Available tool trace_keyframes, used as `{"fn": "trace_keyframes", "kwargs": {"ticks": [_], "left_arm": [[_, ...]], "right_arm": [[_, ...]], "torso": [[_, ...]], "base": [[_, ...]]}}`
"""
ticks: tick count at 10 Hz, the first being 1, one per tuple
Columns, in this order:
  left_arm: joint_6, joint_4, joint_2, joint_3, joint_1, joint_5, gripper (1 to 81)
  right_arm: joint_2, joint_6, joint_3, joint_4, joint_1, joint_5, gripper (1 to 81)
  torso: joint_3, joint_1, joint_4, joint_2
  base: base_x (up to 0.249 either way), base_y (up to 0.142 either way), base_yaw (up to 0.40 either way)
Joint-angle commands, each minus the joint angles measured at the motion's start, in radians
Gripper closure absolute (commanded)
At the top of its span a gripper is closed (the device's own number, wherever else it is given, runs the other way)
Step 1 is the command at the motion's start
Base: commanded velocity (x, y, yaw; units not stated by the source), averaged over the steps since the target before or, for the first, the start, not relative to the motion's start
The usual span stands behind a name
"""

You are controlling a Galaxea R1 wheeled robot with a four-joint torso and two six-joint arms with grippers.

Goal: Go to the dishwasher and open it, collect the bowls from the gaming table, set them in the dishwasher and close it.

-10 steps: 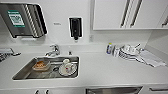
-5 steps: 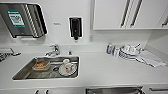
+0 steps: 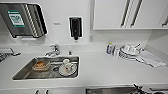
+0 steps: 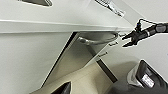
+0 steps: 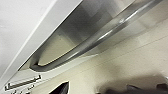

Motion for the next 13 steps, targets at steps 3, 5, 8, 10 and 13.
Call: {"fn": "trace_keyframes", "kwargs": {"ticks": [3,5,8,10,13], "left_arm": [[0.008,0.027,-0.044,0.026,-0.08,0.017,1.0],[0.008,0.027,-0.041,0.026,-0.08,0.018,1.0],[0.008,0.027,-0.038,0.026,-0.08,0.018,1.0],[0.01,0.029,-0.04,0.026,-0.08,0.018,1.0],[0.01,0.03,-0.036,0.026,-0.08,0.018,1.0]], "right_arm": [[0.119,0.065,-0.157,0.022,0.132,-0.063,1.0],[0.167,0.083,-0.227,0.022,0.126,-0.069,1.0],[0.218,0.112,-0.326,0.022,0.132,-0.095,1.0],[0.225,0.14,-0.353,0.022,0.143,-0.095,1.0],[0.247,0.161,-0.401,0.022,0.138,-0.094,1.0]], "torso": [[0.0,0.0,0.0,0.0],[0.0,0.0,0.0,0.0],[0.0,0.0,0.0,0.0],[0.0,0.0,0.0,0.0],[0.0,0.0,0.0,0.0]], "base": [[0.0,0.0,0.0],[0.0,0.0,0.0],[0.0,0.0,0.0],[0.0,0.0,0.0],[0.0,0.0,0.0]]}}
